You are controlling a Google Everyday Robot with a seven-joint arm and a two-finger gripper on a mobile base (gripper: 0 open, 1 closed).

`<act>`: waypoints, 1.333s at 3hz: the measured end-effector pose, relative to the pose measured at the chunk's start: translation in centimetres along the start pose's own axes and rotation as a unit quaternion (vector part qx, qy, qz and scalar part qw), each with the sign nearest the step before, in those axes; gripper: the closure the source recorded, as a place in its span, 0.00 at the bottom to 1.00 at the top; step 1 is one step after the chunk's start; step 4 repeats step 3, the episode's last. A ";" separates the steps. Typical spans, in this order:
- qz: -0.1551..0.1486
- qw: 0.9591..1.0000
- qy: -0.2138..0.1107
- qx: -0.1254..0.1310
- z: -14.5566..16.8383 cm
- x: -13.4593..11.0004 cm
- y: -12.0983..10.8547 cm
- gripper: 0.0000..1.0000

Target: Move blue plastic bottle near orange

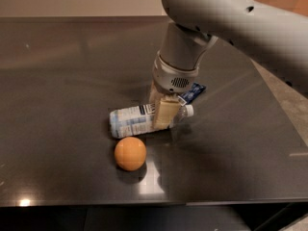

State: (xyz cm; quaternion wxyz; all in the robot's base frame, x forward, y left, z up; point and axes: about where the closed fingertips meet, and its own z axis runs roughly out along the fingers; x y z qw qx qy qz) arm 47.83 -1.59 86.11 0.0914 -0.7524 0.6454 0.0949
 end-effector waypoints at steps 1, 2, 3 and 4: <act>-0.001 1.000 0.000 0.001 0.0 -0.1 0.0 0.13; -0.001 1.000 0.000 0.003 0.0 -0.1 0.0 0.00; -0.001 1.000 0.000 0.003 0.0 -0.1 0.0 0.00; -0.001 1.000 0.000 0.003 0.0 -0.1 0.0 0.00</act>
Offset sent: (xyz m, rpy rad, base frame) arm 0.0001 0.0006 0.0002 0.0008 -0.0023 0.0002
